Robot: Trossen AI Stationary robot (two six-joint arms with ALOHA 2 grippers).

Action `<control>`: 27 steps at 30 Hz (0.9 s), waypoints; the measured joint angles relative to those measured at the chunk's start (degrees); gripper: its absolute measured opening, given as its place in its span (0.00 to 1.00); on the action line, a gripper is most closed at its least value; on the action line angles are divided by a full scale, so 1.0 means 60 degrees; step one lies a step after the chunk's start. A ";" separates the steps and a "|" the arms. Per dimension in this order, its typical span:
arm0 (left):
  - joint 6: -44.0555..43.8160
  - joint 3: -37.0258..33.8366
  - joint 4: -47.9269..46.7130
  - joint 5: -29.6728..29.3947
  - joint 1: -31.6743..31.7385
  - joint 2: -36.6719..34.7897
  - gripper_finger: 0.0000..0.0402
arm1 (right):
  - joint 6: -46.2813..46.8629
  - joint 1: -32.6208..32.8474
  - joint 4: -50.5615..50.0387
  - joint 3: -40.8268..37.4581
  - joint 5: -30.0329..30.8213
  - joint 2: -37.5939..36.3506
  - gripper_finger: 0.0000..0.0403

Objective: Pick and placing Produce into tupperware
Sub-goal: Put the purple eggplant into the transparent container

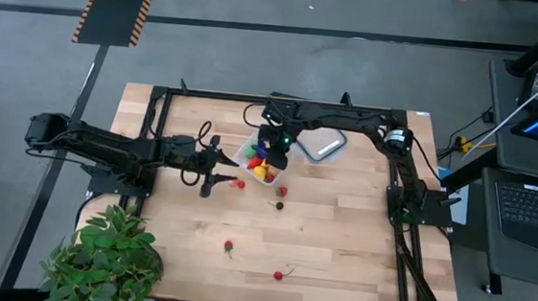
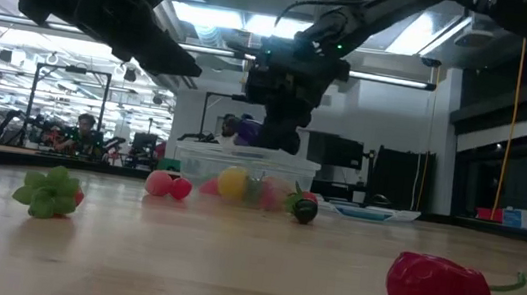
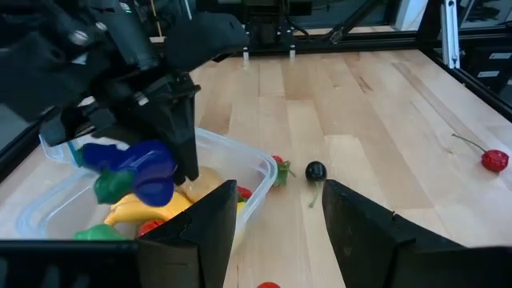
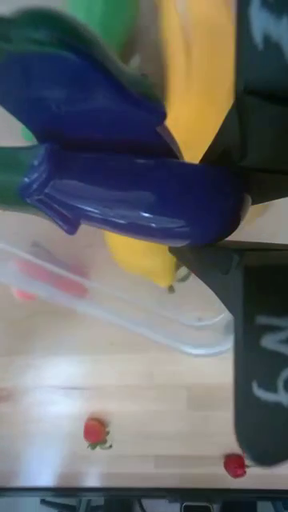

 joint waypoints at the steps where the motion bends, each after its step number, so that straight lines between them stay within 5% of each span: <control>1: 0.0000 -0.0002 0.0002 0.0001 0.0000 0.0000 0.44 | -0.0012 0.0000 -0.0010 0.0127 -0.0062 0.0080 0.13; 27: -0.0007 0.0000 0.0000 -0.0001 0.0000 0.0000 0.44 | 0.0234 0.0004 -0.0485 0.0791 -0.0339 0.0377 0.18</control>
